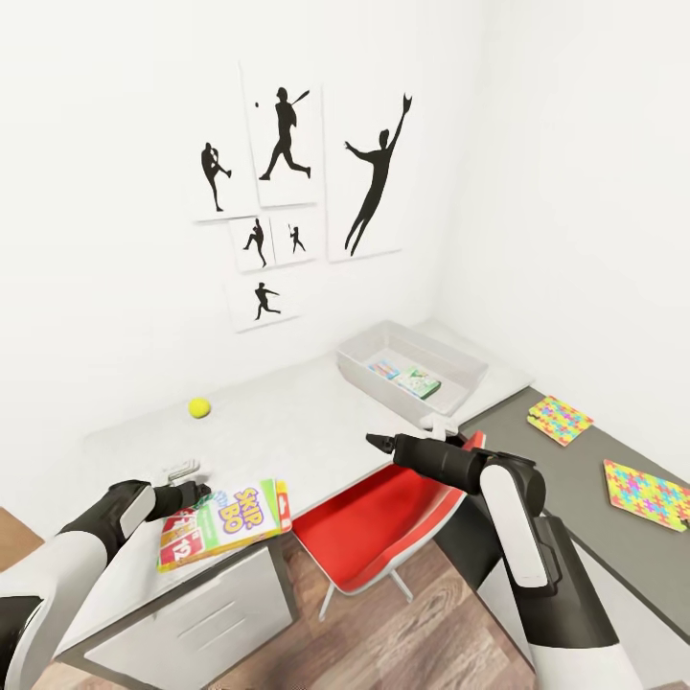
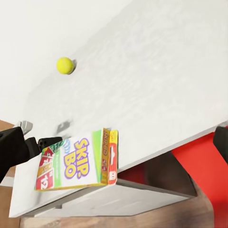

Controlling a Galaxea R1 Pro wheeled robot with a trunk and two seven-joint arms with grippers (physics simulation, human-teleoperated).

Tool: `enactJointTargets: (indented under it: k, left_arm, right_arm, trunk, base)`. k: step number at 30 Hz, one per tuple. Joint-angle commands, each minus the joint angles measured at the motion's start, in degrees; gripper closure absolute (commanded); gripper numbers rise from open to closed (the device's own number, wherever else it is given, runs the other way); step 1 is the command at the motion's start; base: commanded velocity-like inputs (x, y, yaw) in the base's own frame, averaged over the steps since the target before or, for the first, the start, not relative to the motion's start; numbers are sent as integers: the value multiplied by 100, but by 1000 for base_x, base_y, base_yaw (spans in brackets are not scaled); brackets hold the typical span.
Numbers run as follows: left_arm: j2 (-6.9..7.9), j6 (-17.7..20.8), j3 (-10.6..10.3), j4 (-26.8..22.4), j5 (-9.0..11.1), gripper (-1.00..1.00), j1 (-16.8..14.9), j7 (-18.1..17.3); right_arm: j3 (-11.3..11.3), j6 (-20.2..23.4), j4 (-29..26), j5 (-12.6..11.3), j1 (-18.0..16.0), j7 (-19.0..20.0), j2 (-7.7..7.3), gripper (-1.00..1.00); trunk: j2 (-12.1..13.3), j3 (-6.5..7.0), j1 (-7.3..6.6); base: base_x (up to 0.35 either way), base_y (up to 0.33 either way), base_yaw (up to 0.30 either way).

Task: Put all the toys in the child's room - the three board games (two on the bed and one on the table), the two jigsaw puzzles on the table, and the tennis ball on the table - inside the toy box on the table in the child's room.

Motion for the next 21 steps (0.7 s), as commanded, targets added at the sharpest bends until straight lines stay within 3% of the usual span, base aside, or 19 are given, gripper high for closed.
enactJointTargets:
  k: [1, 21]
  left_arm:
    - [4, 27, -18, -4, 5, -100, -3, -8]
    - [4, 28, -18, -4, 5, -100, -4, -8]
  right_arm:
    - [-5, 26, -4, 29, -7, 27, 3, -100]
    - [-5, 26, -4, 29, -6, 32, 3, -100]
  trunk:
    - [-12, -12, 3]
    - [-12, -12, 3]
  base:
    - [-47, 0, 0]
    - [-37, -5, 0]
